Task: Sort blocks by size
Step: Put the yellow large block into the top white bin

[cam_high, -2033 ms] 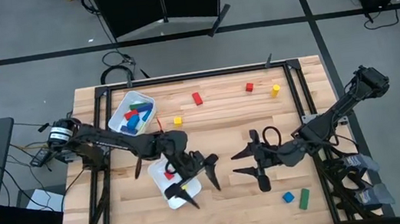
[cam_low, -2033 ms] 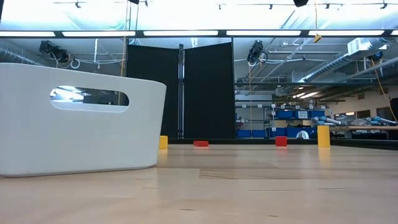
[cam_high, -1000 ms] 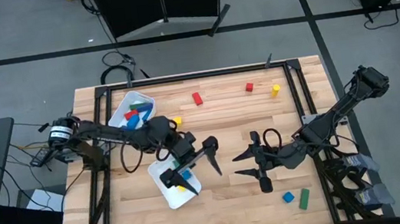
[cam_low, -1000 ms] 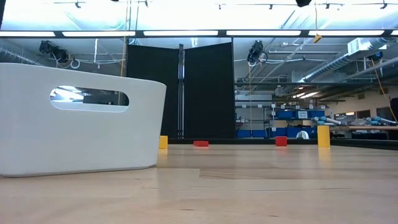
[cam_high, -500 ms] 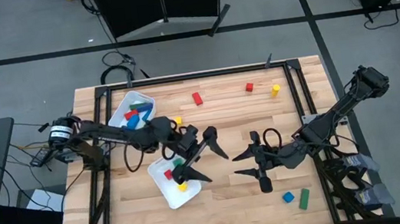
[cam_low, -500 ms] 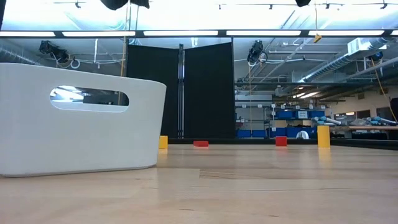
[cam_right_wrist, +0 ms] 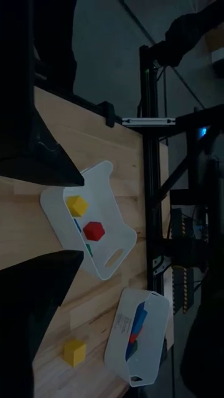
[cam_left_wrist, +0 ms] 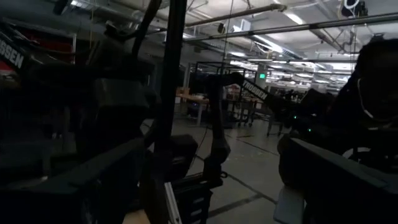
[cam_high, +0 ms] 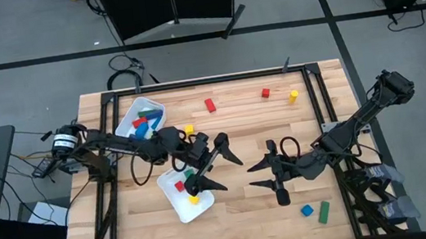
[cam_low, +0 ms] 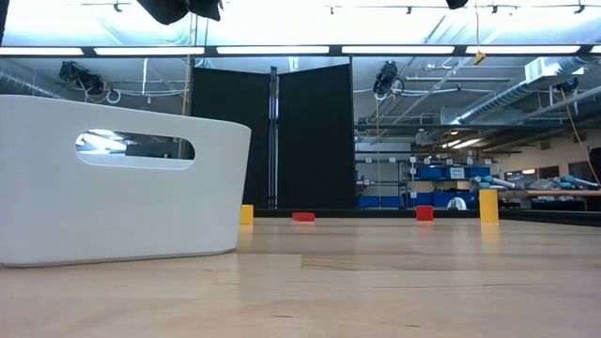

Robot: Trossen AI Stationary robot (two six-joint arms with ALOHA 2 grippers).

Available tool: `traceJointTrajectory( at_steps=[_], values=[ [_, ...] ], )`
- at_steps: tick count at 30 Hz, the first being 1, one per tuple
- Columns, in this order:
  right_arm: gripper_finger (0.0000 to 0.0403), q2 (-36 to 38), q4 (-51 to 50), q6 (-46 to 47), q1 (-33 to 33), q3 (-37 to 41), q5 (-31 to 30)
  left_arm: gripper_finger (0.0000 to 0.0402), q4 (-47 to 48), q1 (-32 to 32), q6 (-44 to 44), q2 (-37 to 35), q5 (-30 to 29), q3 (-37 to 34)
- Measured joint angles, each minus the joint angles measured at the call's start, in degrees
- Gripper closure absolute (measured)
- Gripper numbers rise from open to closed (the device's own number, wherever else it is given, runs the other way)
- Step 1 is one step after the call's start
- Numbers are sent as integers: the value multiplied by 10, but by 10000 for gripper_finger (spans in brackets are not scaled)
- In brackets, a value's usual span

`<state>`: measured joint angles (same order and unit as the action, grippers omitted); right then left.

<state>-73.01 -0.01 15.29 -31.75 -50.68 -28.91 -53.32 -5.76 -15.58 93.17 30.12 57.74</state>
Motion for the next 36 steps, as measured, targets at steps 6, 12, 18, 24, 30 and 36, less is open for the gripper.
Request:
traceJointTrajectory(
  at_steps=[6, 12, 18, 24, 30, 36],
  values=[
    [213, 0, 0, 0, 0, 0, 0, 3, 0, 0, -42, 0, -4, 0],
    [213, 0, 3, -1, 6, 0, -103, 3, 0, 0, -60, 0, -27, 0],
    [213, 2, 23, -1, 34, -1, -163, 3, 11, 1, -105, 0, -43, 0],
    [213, 1, 23, 0, 46, 0, -164, 3, 9, -8, -96, 0, -30, 0],
    [213, 1, 23, 0, 46, 0, -164, 17, 10, -14, -86, 0, -30, 1],
    [213, 1, 24, 0, 46, 0, -164, 64, 11, -14, -85, 0, -37, 1]
  ],
)
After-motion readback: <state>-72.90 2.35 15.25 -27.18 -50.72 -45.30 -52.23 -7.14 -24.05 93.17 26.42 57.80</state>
